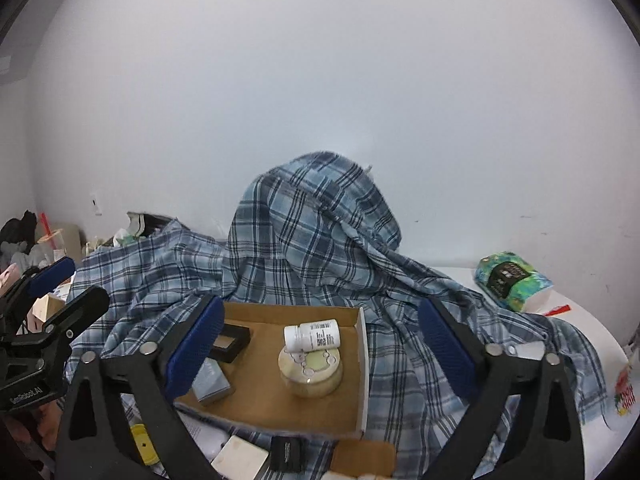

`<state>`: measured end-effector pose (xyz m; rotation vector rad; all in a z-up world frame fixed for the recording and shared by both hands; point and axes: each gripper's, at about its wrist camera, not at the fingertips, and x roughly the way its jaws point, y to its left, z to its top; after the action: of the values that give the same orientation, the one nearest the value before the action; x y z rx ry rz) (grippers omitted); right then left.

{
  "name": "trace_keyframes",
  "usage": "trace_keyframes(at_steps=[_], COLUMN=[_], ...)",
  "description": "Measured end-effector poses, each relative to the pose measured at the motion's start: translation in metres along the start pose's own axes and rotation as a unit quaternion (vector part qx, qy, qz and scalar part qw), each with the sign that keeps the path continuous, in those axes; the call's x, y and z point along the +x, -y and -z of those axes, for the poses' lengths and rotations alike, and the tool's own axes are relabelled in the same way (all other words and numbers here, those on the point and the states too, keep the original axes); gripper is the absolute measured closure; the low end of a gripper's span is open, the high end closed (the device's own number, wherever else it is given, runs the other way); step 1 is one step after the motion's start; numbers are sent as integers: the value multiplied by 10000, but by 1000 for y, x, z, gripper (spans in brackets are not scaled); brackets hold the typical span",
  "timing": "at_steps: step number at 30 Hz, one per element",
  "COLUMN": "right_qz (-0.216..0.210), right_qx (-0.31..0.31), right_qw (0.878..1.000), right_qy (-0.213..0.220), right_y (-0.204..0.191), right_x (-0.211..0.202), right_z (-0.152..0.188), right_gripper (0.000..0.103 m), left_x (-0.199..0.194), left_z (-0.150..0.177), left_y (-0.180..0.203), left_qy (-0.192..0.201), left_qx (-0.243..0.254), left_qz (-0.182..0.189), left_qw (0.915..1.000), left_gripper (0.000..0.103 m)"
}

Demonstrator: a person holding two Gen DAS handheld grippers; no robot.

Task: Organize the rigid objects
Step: 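Withdraw both tools and move right tool toward the white lotion bottle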

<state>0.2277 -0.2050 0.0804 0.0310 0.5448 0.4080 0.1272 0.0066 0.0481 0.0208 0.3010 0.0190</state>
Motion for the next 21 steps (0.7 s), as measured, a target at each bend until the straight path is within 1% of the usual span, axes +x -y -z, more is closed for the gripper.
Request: trace_keyframes(at_steps=[1, 2, 5, 9, 12, 15, 17, 19, 21], right_qz=[16, 39, 88, 228, 175, 250, 407, 532, 601], right_qx=[-10, -21, 45, 116, 134, 305, 228, 112, 68], right_qw=[10000, 10000, 9999, 9996, 9996, 9988, 9985, 9982, 9979], right_qy=[41, 77, 129, 89, -156, -295, -275, -241, -251], right_y=[-1, -2, -1, 2, 5, 12, 14, 14, 14], right_x=[-7, -14, -31, -45, -44, -41, -40, -38, -36], right_z=[3, 6, 19, 41, 57, 73, 83, 91, 99], right_gripper=[5, 4, 4, 4, 4, 4, 4, 4, 4], left_x=[-7, -15, -33, -46, -56, -60, -60, -62, -61], left_z=[2, 4, 13, 24, 35, 48, 57, 64, 69], left_y=[1, 1, 1, -1, -1, -3, -2, -1, -2], left_qy=[77, 135, 281, 210, 235, 242, 271, 379, 421], left_qx=[1, -6, -31, -112, -136, -164, -125, -53, -38], left_qz=[-31, -44, -1, 141, 68, 45, -24, -135, -121], left_qw=[10000, 9999, 9996, 9996, 9996, 9996, 9996, 9992, 9990], left_gripper=[7, 0, 0, 0, 0, 0, 0, 0, 0])
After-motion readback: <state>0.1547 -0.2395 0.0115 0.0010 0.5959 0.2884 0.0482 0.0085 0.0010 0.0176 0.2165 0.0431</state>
